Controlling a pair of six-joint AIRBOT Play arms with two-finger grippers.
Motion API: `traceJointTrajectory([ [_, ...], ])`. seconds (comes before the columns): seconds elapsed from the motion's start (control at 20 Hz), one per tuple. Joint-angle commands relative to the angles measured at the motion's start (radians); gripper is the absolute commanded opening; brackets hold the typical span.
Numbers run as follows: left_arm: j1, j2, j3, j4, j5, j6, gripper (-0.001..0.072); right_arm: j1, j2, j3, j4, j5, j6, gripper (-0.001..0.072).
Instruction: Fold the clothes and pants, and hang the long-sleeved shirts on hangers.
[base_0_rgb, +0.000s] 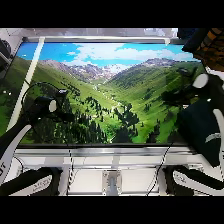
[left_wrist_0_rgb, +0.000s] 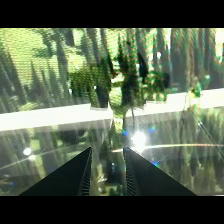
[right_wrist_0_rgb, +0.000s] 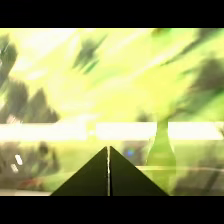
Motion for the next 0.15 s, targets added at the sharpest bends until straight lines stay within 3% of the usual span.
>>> traceJointTrajectory([
  [0.0, 0.000, 0.000, 0.000, 0.001, 0.000, 0.000, 0.0235, 0.169, 0.001, -0.030, -0.024, 0.012, 0.060, 0.0017],
  [0.1, 0.000, 0.000, 0.000, 0.000, 0.000, 0.000, 0.0235, 0.220, 0.001, -0.040, -0.025, 0.011, 0.085, 0.0018],
])
